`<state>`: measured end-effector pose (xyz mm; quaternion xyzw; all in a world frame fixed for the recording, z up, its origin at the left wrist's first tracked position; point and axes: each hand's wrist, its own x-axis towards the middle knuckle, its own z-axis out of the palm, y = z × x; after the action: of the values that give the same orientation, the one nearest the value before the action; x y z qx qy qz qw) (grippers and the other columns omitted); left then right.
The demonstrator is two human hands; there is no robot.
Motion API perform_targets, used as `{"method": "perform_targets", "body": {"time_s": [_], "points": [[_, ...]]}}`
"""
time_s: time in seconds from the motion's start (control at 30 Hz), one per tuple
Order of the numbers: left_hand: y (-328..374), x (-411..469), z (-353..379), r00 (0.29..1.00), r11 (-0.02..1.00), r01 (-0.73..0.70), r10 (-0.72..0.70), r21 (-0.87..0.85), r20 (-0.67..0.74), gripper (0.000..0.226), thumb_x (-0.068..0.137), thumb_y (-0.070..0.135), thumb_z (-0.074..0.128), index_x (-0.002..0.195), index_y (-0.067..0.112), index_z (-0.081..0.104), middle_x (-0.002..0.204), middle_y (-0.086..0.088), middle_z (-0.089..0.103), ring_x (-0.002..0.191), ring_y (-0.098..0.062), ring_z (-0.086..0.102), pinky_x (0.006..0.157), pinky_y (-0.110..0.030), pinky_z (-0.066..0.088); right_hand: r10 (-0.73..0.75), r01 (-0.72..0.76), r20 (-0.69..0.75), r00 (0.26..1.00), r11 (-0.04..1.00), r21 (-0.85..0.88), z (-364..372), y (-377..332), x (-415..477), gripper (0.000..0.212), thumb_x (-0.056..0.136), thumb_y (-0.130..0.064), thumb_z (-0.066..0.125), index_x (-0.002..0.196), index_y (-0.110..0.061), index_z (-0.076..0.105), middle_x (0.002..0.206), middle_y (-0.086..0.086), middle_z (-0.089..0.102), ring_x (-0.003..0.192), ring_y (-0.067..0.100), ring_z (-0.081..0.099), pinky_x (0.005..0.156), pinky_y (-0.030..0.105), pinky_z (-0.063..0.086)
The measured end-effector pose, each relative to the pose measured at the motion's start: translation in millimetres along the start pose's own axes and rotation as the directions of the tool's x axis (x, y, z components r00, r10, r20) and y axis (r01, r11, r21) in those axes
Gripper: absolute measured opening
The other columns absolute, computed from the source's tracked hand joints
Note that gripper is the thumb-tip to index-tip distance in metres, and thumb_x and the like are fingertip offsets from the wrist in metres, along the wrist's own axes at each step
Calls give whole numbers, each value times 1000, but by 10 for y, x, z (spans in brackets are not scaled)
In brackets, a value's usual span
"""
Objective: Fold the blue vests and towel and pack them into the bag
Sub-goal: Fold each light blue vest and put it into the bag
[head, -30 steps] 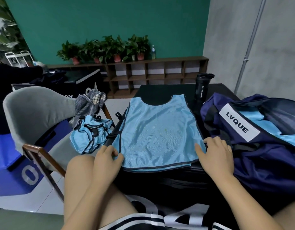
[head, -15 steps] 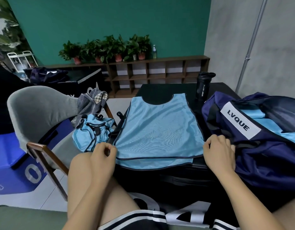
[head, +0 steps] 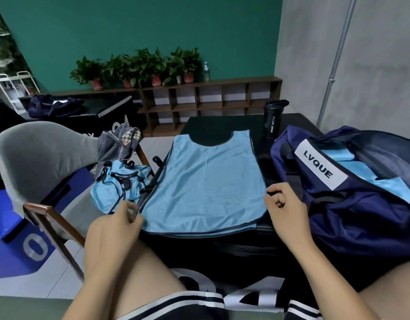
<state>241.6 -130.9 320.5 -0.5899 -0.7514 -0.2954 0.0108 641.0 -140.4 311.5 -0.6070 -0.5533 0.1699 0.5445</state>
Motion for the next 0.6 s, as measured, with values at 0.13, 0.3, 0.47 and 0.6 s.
{"method": "perform_targets", "body": {"time_s": [0.13,0.3,0.47,0.6], "points": [[158,-99,-42,994,989,-65,76,129,-81,18,87,44,64,103,37,59,59,12,57,58,-12,53,59,-29,50,-34,35,20,999,998,-48,7,60,-27,19,97,-15,72,87,-29,65,67,0,60,65,20,53,66,19,43],[524,-214,287,962,923,-265,274,-281,-7,14,93,28,68,101,36,60,96,13,56,77,-15,61,68,-31,48,-23,23,19,1000,1000,-12,0,134,-59,16,99,-16,72,86,-25,68,70,1,61,69,24,55,65,20,43],[1099,-462,604,798,767,-535,596,-354,87,27,90,45,70,112,32,64,110,19,51,104,-8,56,89,-30,48,8,-7,-8,1000,997,79,-10,154,-57,14,99,-15,72,88,-24,71,75,-2,66,69,18,56,68,19,45],[1569,-669,785,664,674,-670,731,-310,153,45,84,51,69,125,35,60,119,17,48,110,-11,50,95,-32,43,21,-20,-5,1000,994,106,-40,170,-72,14,100,-18,71,89,-28,73,80,-5,68,69,12,55,69,23,46]]}}
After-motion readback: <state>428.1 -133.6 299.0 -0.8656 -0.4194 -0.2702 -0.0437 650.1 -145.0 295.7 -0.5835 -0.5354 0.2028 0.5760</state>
